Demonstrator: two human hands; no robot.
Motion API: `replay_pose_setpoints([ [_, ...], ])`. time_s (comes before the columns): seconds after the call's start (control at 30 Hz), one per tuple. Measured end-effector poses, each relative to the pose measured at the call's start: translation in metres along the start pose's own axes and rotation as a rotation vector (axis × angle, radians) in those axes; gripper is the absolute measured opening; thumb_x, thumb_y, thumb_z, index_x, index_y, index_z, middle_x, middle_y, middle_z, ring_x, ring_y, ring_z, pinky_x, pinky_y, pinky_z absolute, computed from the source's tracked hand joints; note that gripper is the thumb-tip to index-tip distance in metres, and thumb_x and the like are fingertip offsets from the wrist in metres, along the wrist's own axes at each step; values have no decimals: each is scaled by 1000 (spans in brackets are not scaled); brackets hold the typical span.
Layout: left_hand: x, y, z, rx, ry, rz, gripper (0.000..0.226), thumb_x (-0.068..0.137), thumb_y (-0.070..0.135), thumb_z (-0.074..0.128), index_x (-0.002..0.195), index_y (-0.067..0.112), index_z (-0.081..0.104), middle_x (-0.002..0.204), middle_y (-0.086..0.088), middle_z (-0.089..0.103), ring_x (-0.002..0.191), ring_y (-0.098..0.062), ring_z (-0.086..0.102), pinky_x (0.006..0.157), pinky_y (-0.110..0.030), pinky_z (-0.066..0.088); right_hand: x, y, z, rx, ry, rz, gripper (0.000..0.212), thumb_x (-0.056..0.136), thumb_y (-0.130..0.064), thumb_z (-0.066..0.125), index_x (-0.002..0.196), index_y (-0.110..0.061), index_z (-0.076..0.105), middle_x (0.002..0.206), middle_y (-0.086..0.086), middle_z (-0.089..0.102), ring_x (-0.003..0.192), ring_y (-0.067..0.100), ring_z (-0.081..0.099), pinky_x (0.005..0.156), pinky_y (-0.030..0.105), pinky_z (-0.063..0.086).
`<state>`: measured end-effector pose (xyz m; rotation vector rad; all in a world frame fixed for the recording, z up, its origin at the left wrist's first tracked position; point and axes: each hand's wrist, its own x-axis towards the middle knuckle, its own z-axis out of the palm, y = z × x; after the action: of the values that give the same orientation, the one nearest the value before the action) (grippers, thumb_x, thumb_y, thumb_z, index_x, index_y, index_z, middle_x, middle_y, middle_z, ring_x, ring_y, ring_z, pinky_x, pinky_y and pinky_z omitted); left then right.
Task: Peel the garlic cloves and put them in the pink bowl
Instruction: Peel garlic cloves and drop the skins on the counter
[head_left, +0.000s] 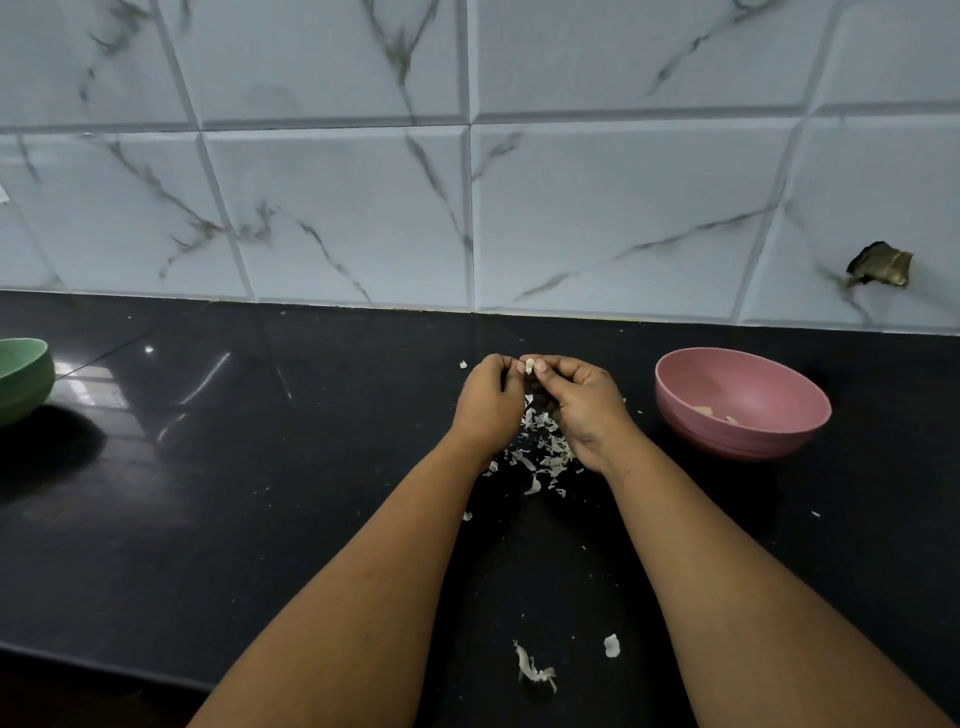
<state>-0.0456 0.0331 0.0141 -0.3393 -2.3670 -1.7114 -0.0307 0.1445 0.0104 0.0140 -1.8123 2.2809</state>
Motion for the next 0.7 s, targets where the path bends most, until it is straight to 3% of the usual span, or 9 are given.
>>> replay_pose_setpoints([
  [0.17,2,0,0,-150,21,-48,23,101,26,52,101,7,67,92,3,69,83,-5,62,74,-21,49,1,0,-1,41,13,-1,14,92,-5,59,101,-4,70,102,13,71,92,17,66,86,28,51],
  [0.37,3,-3,-2,-53,48,-17,22,98,31,57,98,11,67,88,4,69,75,-2,59,66,-18,44,0,0,-2,-16,42,-35,19,87,-3,67,105,0,69,104,17,72,103,25,69,94,33,53],
  [0.5,2,-1,-1,-136,63,-40,20,98,28,58,99,9,66,86,5,67,75,-1,59,62,-11,46,-2,-2,-1,-8,53,-32,20,87,-3,66,107,1,69,105,16,72,103,24,68,94,32,53],
  [0.57,0,0,0,-204,75,-55,20,98,26,59,99,7,66,88,1,68,77,-5,59,66,-14,49,-2,-3,0,-5,46,-28,19,87,-4,66,106,-1,70,105,15,72,103,22,69,93,30,53],
  [0.7,-2,0,2,-360,77,-107,16,96,20,62,96,5,65,86,-1,67,79,-8,61,72,-22,51,-4,-4,2,30,39,-13,16,88,-5,65,103,-3,70,99,10,73,91,14,70,77,19,53],
])
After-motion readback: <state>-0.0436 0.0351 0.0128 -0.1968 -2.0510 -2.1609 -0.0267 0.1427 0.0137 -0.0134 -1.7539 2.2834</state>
